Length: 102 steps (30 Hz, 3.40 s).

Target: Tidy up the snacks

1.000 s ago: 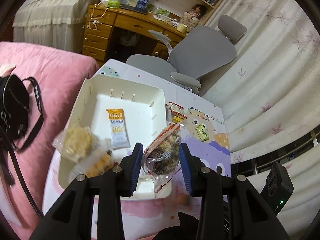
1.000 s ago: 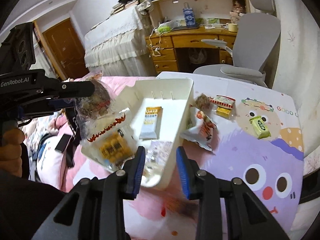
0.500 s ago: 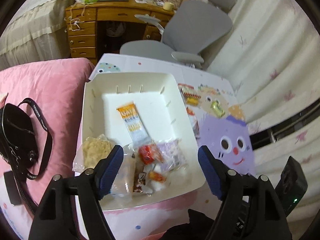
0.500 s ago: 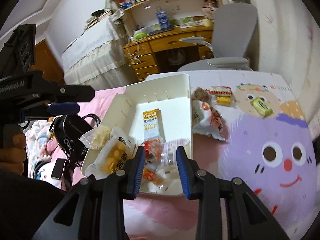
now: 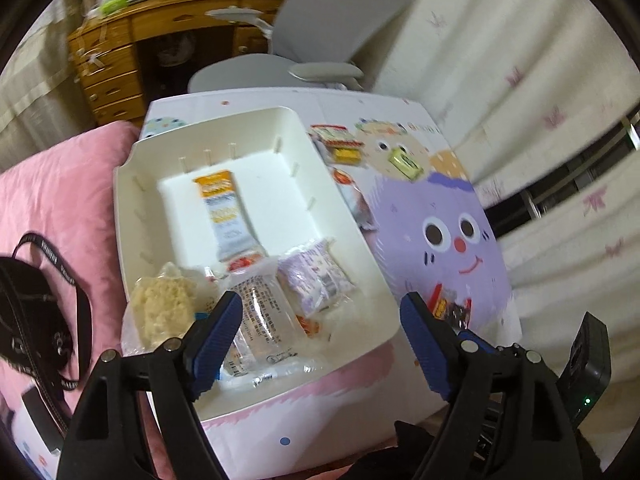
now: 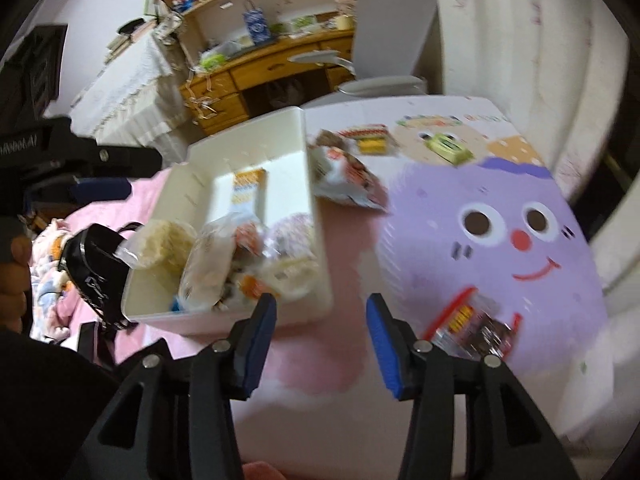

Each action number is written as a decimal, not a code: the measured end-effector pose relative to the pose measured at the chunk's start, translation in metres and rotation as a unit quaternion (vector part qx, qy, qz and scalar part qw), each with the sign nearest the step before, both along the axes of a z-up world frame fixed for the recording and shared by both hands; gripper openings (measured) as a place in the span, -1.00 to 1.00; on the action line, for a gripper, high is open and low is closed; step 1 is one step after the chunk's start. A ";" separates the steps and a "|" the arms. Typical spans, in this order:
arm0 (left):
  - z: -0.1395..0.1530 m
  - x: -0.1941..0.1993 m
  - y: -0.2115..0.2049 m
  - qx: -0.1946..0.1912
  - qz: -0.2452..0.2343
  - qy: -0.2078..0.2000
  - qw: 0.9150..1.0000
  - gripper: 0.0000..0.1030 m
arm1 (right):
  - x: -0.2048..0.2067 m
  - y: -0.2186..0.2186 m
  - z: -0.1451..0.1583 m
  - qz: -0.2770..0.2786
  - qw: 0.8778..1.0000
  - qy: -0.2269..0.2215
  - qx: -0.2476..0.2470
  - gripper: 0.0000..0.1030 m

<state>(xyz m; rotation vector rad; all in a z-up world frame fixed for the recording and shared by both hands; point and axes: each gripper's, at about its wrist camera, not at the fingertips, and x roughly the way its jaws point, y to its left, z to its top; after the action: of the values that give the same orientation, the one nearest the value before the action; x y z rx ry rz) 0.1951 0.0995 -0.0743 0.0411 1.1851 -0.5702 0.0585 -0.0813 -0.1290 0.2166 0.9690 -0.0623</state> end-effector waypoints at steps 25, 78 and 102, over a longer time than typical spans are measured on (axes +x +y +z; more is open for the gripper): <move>-0.004 0.075 -0.135 0.162 -0.176 0.005 0.971 0.68 | -0.023 -0.042 -0.058 0.004 0.974 0.091 -0.209 0.44; -0.221 0.135 -0.278 0.387 -0.349 0.151 0.840 0.64 | 0.049 -0.145 -0.105 0.032 0.981 0.187 -0.050 0.06; -0.108 0.119 -0.255 0.286 -0.295 0.094 0.907 0.33 | 0.040 -0.180 -0.084 -0.056 0.987 0.140 0.063 -0.76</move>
<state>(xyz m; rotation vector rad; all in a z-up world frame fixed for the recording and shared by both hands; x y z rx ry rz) 0.3141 -0.1552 -0.1825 0.8898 1.5045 -0.7419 0.0988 -0.2616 -0.2126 0.3861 1.2419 -0.1376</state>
